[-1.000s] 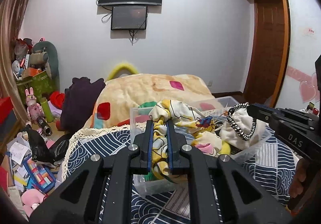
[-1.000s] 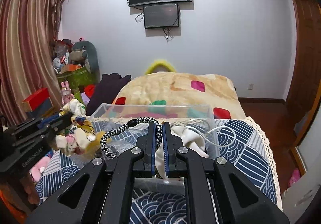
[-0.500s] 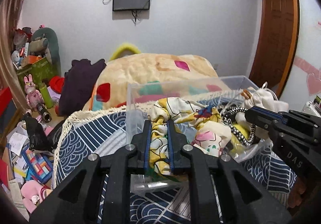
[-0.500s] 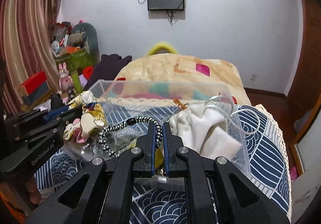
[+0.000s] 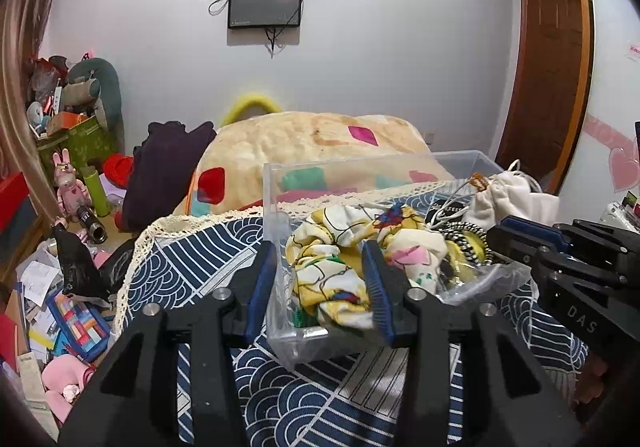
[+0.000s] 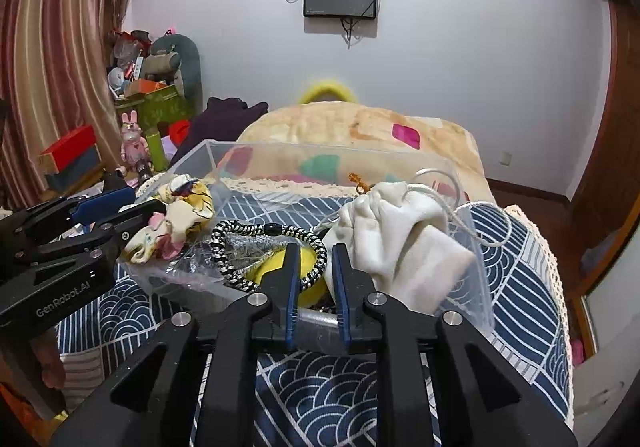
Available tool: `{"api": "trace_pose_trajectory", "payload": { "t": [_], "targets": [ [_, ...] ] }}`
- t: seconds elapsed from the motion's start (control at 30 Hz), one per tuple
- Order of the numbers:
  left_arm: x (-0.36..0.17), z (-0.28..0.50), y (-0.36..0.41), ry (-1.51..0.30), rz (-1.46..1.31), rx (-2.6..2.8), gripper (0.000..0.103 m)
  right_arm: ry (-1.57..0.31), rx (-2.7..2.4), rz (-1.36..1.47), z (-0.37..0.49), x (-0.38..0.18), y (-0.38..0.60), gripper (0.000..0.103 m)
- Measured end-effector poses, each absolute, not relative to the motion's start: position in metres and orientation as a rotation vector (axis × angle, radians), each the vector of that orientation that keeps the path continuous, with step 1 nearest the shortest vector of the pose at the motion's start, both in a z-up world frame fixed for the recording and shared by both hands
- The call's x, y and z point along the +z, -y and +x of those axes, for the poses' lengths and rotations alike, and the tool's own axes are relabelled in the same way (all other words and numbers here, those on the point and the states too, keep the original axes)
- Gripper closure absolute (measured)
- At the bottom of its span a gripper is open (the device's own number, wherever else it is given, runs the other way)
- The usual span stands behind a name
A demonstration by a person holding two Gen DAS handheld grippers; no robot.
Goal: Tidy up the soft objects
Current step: 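Lower the scrunchie into the box with the left tool while the right tool drops the bracelet in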
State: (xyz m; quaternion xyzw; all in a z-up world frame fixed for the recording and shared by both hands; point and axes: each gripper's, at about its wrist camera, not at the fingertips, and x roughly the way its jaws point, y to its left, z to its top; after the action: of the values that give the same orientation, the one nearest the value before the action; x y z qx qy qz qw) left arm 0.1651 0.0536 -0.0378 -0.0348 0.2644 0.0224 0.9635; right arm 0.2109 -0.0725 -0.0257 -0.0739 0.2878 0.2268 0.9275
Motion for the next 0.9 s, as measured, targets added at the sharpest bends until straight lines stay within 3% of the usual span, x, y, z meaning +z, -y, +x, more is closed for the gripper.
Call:
{"api": "trace_pose_trajectory", "payload": {
  "t": [0.47, 0.5, 0.57, 0.7, 0.77, 0.83, 0.9],
  "targets": [
    [0.012, 0.102, -0.034, -0.390, -0.061, -0.054, 0.055, -0.446, 0.524, -0.107, 0.169, 0.017, 0.095, 0.082],
    [0.015, 0.099, -0.032, -0.382, -0.064, -0.059, 0.052, -0.436, 0.529, -0.105, 0.165, 0.020, 0.096, 0.078],
    [0.021, 0.089, -0.029, -0.358, -0.070, -0.064, 0.043, -0.405, 0.528, -0.107, 0.157, 0.024, 0.098, 0.056],
    [0.030, 0.074, -0.024, -0.318, -0.068, -0.065, 0.033, -0.339, 0.519, -0.120, 0.138, 0.032, 0.102, 0.045],
    [0.033, 0.067, -0.022, -0.303, -0.059, -0.067, 0.029, -0.315, 0.512, -0.118, 0.132, 0.035, 0.104, 0.021],
    [0.034, 0.061, -0.020, -0.296, -0.061, -0.070, 0.019, -0.290, 0.499, -0.111, 0.126, 0.038, 0.107, 0.014],
    [0.033, 0.057, -0.021, -0.297, -0.075, -0.078, 0.009, -0.276, 0.498, -0.107, 0.121, 0.039, 0.110, 0.014]
  ]
}}
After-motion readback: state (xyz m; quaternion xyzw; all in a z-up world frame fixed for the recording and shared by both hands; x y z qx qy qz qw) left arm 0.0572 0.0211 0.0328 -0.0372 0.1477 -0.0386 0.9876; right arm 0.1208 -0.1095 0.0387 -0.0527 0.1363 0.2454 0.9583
